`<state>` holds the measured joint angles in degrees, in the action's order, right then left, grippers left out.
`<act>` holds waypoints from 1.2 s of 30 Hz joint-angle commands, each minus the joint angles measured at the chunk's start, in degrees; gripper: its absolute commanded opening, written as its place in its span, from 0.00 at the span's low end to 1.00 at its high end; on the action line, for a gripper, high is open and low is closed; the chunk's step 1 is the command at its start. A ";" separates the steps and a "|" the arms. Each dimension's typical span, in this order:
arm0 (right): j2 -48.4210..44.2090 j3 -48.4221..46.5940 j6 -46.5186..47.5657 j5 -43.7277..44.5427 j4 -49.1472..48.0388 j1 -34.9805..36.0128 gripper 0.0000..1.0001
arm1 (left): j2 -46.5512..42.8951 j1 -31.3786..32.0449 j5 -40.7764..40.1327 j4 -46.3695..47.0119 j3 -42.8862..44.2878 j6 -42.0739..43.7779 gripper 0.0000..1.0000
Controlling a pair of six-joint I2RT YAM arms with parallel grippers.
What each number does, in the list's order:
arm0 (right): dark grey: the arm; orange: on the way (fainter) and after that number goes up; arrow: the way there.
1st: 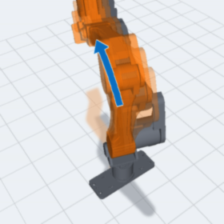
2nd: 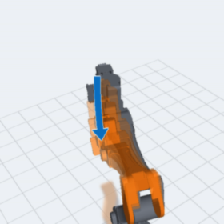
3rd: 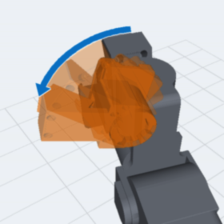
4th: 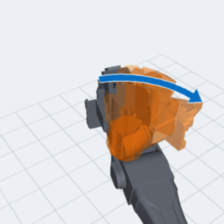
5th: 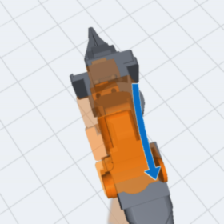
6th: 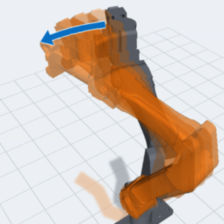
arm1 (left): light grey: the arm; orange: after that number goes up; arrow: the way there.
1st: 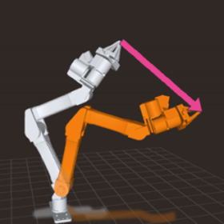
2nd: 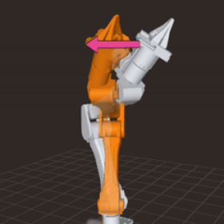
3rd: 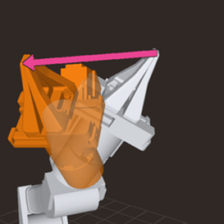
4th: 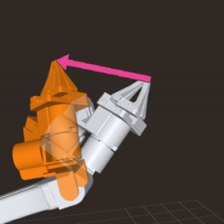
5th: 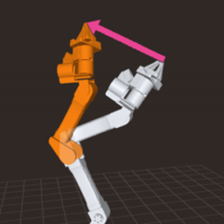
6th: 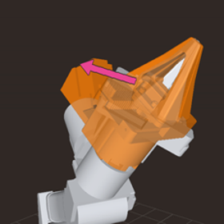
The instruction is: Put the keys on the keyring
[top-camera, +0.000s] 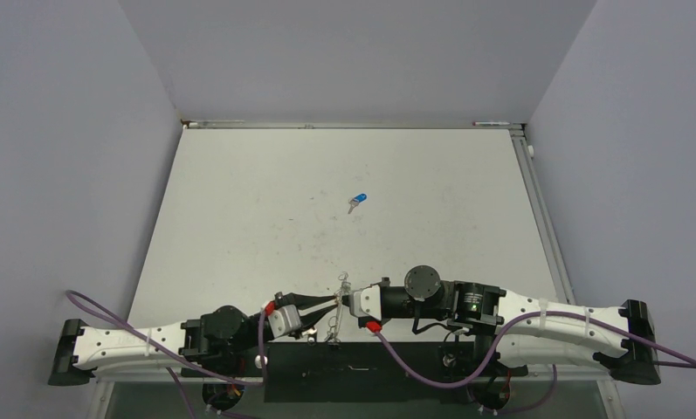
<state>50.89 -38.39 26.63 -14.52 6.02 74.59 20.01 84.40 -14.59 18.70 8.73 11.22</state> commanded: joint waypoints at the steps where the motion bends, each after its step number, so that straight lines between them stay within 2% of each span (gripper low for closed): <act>1: -0.18 -0.07 -0.55 -1.82 -7.42 -0.39 0.05 | 0.67 0.41 -0.04 3.88 0.36 0.64 0.17; 17: 0.61 0.34 -0.97 -2.30 -7.76 -0.39 0.05 | 2.03 0.41 0.61 5.49 0.01 0.82 0.17; 24: 1.24 0.10 -1.12 -3.77 -7.16 -0.39 0.05 | 2.76 0.41 0.25 5.43 0.30 0.87 0.10; 29: 0.17 0.49 -1.47 -4.81 -7.65 -0.54 0.05 | 3.51 0.41 -0.25 5.09 0.73 0.60 0.00; 36: -0.71 1.01 -2.26 -5.08 -8.64 -0.76 0.05 | 3.94 0.41 -0.93 2.35 2.19 -0.48 0.00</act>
<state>51.99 -37.34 25.65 -16.69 3.88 73.82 23.38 84.40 -14.94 20.73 8.71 11.81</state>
